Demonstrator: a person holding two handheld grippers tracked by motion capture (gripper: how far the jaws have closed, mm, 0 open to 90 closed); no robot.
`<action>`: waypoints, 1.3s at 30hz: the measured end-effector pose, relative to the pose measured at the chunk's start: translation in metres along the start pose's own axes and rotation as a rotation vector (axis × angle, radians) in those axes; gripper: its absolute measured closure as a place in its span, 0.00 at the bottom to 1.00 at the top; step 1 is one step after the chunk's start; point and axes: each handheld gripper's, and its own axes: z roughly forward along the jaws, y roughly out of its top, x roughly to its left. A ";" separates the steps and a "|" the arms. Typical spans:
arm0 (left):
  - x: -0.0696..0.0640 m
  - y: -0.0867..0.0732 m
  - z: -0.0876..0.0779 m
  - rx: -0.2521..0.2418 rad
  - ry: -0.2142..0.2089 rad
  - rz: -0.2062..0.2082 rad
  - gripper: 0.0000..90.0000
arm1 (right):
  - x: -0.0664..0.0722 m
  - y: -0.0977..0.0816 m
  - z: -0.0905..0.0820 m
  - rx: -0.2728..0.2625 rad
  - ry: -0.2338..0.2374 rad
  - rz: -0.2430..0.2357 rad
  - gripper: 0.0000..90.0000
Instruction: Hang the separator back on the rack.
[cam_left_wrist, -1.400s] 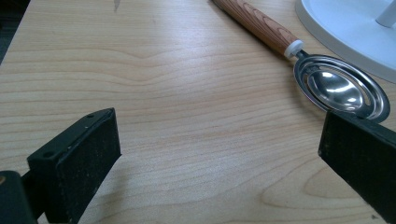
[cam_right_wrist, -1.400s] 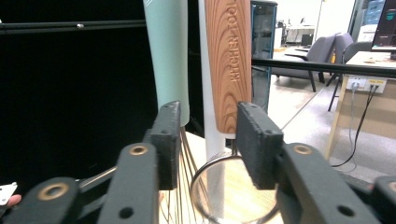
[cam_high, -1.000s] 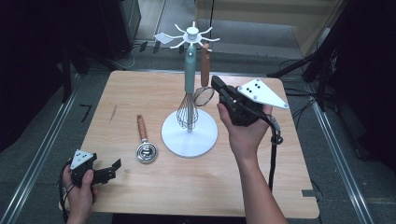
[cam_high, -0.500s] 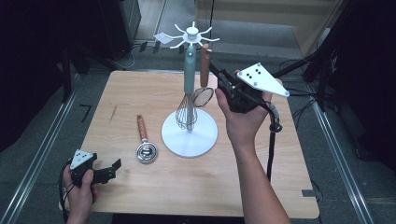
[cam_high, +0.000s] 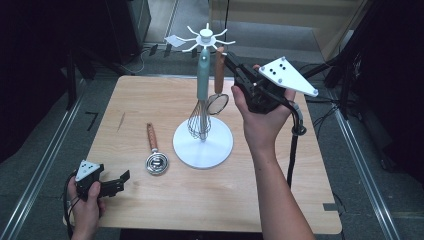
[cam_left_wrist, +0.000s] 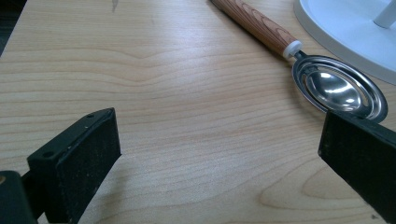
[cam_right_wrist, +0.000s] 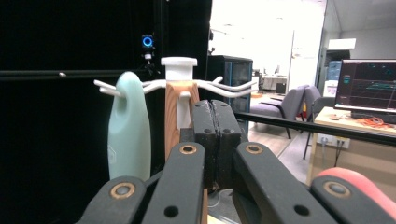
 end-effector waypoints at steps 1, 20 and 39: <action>0.000 0.000 0.000 0.001 0.000 0.001 0.00 | 0.000 0.001 0.000 -0.005 0.004 0.004 1.00; 0.000 0.000 0.000 -0.002 -0.023 -0.006 0.00 | 0.019 0.004 -0.008 -0.015 0.061 -0.026 1.00; 0.001 0.000 0.000 -0.004 -0.026 -0.006 0.00 | 0.027 0.001 -0.009 -0.005 0.073 -0.040 1.00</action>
